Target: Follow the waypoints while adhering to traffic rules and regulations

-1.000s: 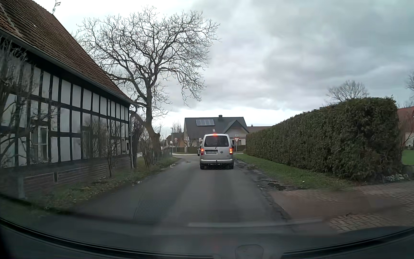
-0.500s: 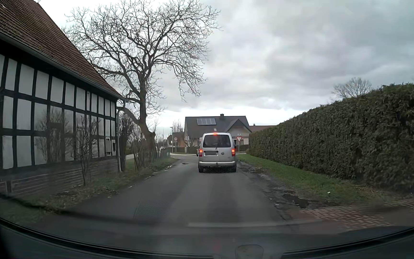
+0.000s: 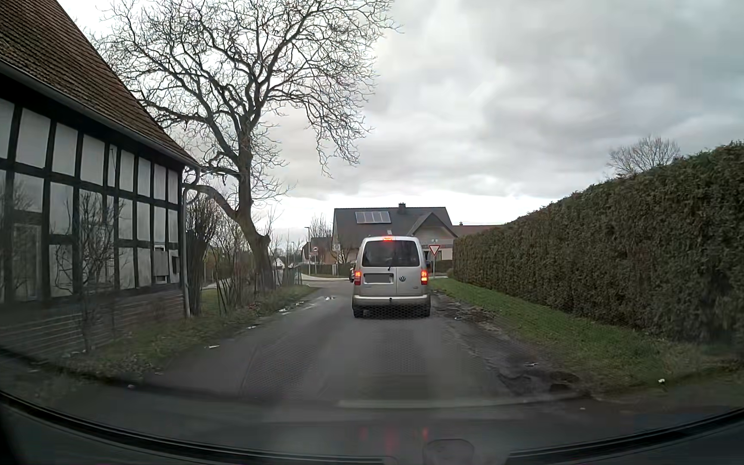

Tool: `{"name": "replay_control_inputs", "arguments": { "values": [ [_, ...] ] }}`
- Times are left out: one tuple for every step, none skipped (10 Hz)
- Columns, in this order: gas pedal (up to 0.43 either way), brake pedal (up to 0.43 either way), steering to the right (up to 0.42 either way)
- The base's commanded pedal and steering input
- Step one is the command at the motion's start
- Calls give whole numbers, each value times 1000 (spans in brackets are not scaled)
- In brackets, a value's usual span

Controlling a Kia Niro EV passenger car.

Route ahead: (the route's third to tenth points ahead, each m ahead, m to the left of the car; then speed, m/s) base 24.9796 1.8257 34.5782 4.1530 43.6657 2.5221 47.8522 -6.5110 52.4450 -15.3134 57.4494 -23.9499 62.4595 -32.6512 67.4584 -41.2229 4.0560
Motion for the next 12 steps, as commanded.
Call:
{"name": "replay_control_inputs", "arguments": {
  "values": [
    [0,49,-10],
    [0,61,-10],
    [0,73,-10],
    [0,85,-8],
    [0,110,-6],
    [0,128,-6],
    [0,140,-6],
    [0,171,-6],
    [0,207,-6],
    [0,213,-6],
    [0,220,-6],
    [0,226,-7]
  ]
}}
